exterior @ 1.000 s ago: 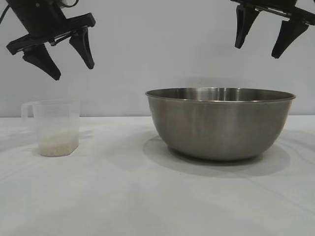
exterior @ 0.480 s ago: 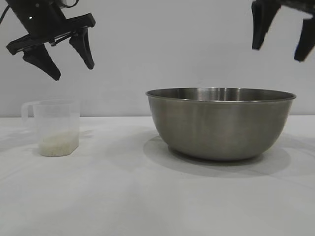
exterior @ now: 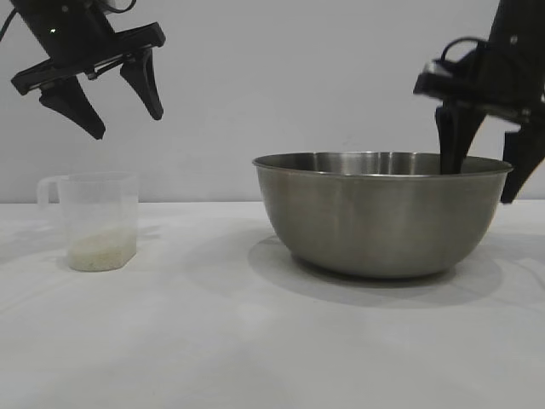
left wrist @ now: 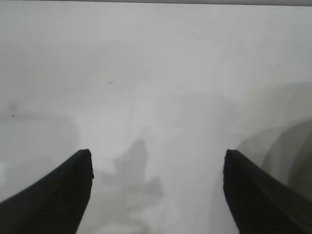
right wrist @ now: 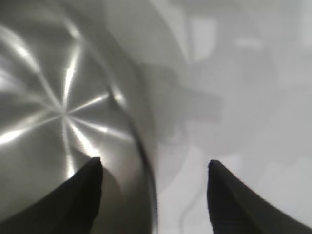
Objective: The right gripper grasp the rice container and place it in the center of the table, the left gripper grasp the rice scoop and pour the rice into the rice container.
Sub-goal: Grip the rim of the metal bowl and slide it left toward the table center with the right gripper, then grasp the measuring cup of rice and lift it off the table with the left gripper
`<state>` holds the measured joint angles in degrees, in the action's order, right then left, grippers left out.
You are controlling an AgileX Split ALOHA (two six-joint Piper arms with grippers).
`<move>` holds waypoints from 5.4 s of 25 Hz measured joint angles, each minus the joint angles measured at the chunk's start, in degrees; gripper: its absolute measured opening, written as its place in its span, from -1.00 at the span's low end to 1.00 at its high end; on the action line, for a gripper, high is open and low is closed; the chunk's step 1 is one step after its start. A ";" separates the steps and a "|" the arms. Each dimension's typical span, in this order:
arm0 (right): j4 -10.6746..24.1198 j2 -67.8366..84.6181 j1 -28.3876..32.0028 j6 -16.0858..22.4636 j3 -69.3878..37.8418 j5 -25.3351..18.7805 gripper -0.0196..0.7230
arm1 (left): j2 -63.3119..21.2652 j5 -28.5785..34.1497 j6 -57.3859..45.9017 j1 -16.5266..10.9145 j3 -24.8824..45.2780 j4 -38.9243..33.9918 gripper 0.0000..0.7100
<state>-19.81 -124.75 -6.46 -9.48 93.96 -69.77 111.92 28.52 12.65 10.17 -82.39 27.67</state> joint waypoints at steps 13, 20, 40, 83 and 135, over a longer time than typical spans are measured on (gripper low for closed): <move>-0.57 -1.05 -4.33 -0.16 0.00 0.61 -0.95 | 0.00 0.00 0.00 0.00 0.00 0.00 0.48; -0.67 -1.05 -9.56 -0.16 0.00 0.61 -0.95 | 0.00 0.00 0.00 0.00 0.00 0.00 0.48; 4.47 6.99 -9.56 -0.16 0.00 0.19 0.62 | 0.00 0.78 0.00 0.00 0.00 0.00 0.48; 15.08 82.67 -0.38 4.20 -38.75 -2.61 0.47 | 0.00 1.00 0.00 0.00 0.00 0.00 0.48; 15.09 125.68 5.16 4.20 -65.88 4.38 0.47 | -16.92 10.04 1.97 0.00 0.00 -7.65 0.48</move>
<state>-4.71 0.93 -1.30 -5.28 28.08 -65.40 95.00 38.57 14.63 10.17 -82.39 20.03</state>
